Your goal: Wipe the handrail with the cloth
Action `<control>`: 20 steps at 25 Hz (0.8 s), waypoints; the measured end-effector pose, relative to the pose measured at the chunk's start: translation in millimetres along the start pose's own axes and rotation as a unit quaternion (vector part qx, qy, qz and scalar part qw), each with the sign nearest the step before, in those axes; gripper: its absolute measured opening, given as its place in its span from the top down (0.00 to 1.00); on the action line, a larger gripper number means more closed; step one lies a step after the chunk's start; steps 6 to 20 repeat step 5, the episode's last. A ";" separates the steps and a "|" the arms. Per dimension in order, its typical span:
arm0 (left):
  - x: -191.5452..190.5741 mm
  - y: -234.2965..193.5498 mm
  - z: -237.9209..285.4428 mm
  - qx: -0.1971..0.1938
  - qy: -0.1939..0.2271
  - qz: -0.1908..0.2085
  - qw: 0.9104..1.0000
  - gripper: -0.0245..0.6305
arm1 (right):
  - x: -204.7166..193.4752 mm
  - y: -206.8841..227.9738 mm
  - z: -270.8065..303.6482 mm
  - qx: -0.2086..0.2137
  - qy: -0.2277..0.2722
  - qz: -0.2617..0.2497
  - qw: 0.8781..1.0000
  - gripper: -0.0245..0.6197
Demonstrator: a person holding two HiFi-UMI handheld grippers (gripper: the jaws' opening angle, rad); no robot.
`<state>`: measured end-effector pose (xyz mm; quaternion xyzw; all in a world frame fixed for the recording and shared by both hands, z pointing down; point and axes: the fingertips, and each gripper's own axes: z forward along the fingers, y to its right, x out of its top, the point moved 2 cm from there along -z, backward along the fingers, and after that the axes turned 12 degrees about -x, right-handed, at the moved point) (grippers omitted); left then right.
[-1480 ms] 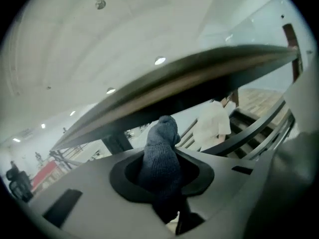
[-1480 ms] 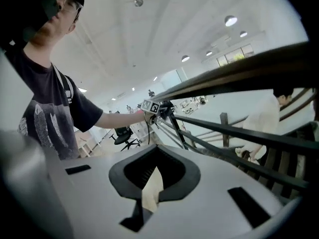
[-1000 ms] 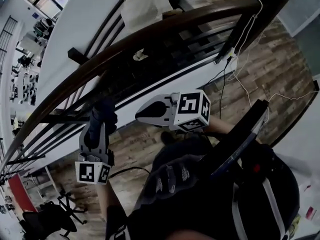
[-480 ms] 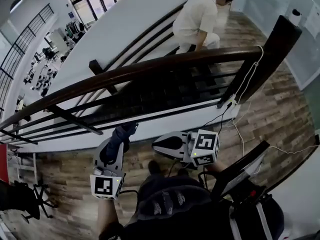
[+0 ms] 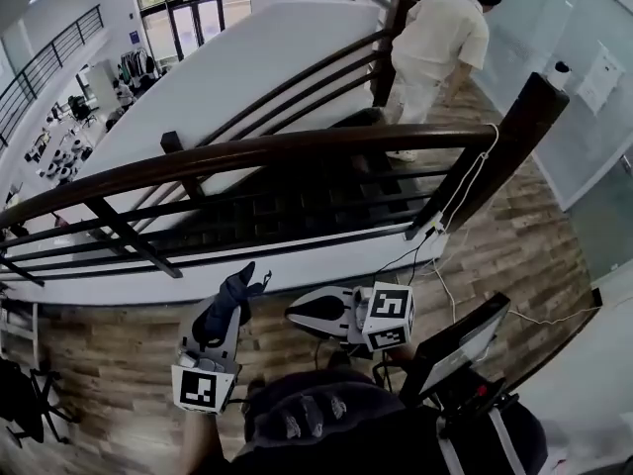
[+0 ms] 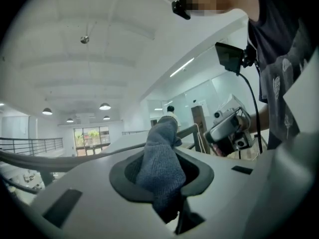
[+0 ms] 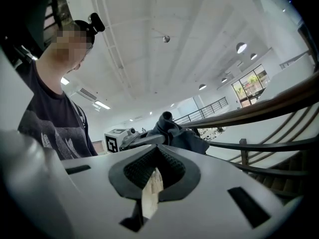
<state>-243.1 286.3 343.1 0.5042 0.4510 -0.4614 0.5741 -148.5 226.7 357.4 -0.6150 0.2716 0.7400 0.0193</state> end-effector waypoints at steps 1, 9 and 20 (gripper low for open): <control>8.6 -1.4 -11.3 -0.007 0.023 0.019 1.000 0.81 | -3.9 -11.8 13.0 -0.003 0.000 0.003 1.000 0.96; 36.9 -8.7 -68.0 -0.049 0.021 0.223 0.973 0.82 | -21.0 -68.6 78.9 -0.016 0.012 0.041 0.999 0.96; 36.9 -8.7 -68.0 -0.049 0.021 0.223 0.973 0.82 | -21.0 -68.6 78.9 -0.016 0.012 0.041 0.999 0.96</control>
